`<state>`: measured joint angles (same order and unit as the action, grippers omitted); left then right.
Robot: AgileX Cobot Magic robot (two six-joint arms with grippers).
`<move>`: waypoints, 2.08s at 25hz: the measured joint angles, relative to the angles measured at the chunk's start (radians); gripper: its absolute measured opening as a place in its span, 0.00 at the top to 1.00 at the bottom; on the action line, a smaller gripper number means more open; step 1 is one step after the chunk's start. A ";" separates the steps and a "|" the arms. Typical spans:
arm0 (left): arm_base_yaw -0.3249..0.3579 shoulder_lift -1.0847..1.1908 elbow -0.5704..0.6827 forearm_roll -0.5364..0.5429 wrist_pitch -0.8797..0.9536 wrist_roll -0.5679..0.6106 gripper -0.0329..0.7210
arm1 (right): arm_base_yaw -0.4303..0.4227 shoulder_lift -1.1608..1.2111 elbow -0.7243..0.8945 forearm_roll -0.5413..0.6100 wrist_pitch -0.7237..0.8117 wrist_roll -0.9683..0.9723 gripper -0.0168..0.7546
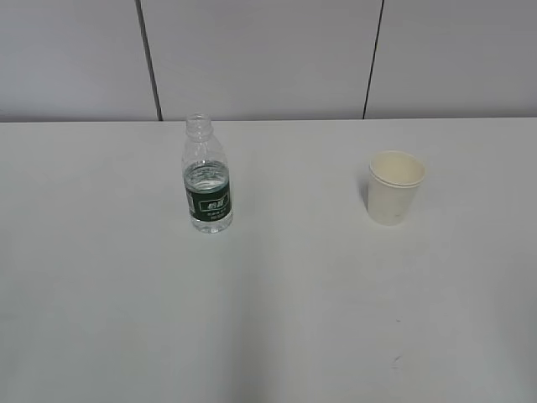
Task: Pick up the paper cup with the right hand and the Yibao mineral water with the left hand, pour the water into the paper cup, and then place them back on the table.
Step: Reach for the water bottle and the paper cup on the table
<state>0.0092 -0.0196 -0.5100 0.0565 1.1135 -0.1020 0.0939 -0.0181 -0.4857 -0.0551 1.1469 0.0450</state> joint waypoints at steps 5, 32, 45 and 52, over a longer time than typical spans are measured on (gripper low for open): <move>0.000 0.000 0.000 0.000 0.000 0.000 0.34 | 0.000 0.000 0.000 0.000 0.000 0.000 0.24; -0.006 0.000 0.000 0.000 0.000 0.000 0.34 | 0.000 0.000 0.000 0.000 0.000 0.000 0.24; -0.006 0.025 -0.027 -0.001 -0.183 0.000 0.34 | 0.000 0.000 -0.018 -0.028 -0.035 -0.003 0.24; -0.006 0.224 -0.028 -0.039 -0.463 0.001 0.34 | 0.000 0.139 -0.028 -0.065 -0.296 -0.003 0.24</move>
<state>0.0029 0.2048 -0.5380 0.0176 0.6505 -0.1008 0.0939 0.1208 -0.5139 -0.1203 0.8514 0.0417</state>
